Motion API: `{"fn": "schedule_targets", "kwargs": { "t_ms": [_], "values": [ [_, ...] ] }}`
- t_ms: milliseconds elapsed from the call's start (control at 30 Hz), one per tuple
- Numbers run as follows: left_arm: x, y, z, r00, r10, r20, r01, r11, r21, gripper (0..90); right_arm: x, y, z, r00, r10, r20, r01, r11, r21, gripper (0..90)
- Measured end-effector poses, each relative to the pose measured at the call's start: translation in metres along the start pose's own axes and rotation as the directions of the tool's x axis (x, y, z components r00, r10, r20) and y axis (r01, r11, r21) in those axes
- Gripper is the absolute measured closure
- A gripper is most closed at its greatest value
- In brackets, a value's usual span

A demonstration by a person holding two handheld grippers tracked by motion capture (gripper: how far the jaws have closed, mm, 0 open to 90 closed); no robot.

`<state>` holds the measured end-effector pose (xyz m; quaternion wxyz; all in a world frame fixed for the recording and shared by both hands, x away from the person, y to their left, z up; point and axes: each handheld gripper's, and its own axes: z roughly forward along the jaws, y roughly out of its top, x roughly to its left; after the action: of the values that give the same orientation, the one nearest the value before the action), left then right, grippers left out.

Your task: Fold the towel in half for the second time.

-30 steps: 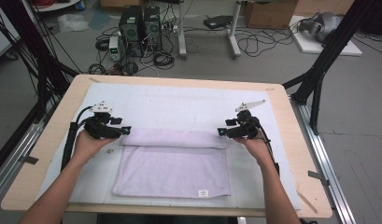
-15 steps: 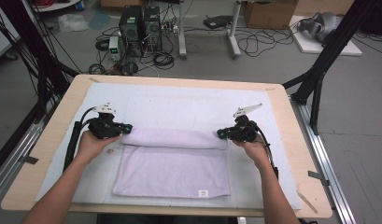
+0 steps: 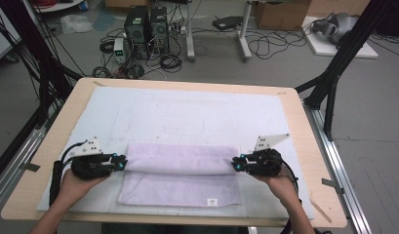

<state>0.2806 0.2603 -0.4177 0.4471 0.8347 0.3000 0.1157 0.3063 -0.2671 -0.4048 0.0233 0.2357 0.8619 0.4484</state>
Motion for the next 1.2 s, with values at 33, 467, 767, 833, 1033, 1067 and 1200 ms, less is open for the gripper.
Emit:
{"fn": "schedule_targets", "kwargs": {
  "t_ms": [33, 467, 767, 833, 1033, 1067, 1200],
  "values": [
    [-0.001, 0.0, -0.001, 1.0, 0.001, -0.006, -0.001, 1.0, 0.006, 58.5, 0.002, -0.004, -0.001, 0.9999, -0.004, 0.016, 0.004, 1.0, -0.001, 68.8],
    [0.003, 0.022, 0.031, 0.999, 0.02, 0.04, -0.023, 0.9982, 0.056, 66.8, -0.008, 0.003, 0.026, 0.9999, 0.008, 0.012, -0.009, 1.0, 0.03, 52.0],
    [-0.017, 0.013, 0.006, 0.9933, 0.085, 0.078, -0.089, 0.9951, 0.043, 86.0, 0.006, -0.001, 0.023, 0.9973, -0.021, -0.07, 0.024, 0.998, 0.049, 84.2],
    [-0.026, 0.01, -0.003, 0.9914, 0.088, 0.097, -0.091, 0.9954, 0.03, 84.5, 0.015, -0.003, 0.014, 0.9967, -0.038, -0.072, 0.04, 0.999, 0.032, 84.0],
    [-0.034, 0.007, -0.014, 0.992, 0.089, 0.09, -0.092, 0.9952, 0.032, 58.7, 0.032, -0.006, -0.006, 0.9965, -0.046, -0.07, 0.045, 0.999, -0.013, 70.4],
    [-0.033, 0.008, -0.013, 0.9928, 0.086, 0.083, -0.089, 0.9955, 0.033, 58.6, 0.031, -0.005, -0.006, 0.9971, -0.041, -0.065, 0.039, 0.999, -0.023, 69.2],
    [-0.029, 0.003, -0.002, 0.9935, 0.077, 0.084, -0.082, 0.9951, 0.056, 58.6, 0.028, -0.009, 0.004, 0.9979, -0.043, -0.048, 0.043, 0.999, -0.002, 63.7]
  ]
}}
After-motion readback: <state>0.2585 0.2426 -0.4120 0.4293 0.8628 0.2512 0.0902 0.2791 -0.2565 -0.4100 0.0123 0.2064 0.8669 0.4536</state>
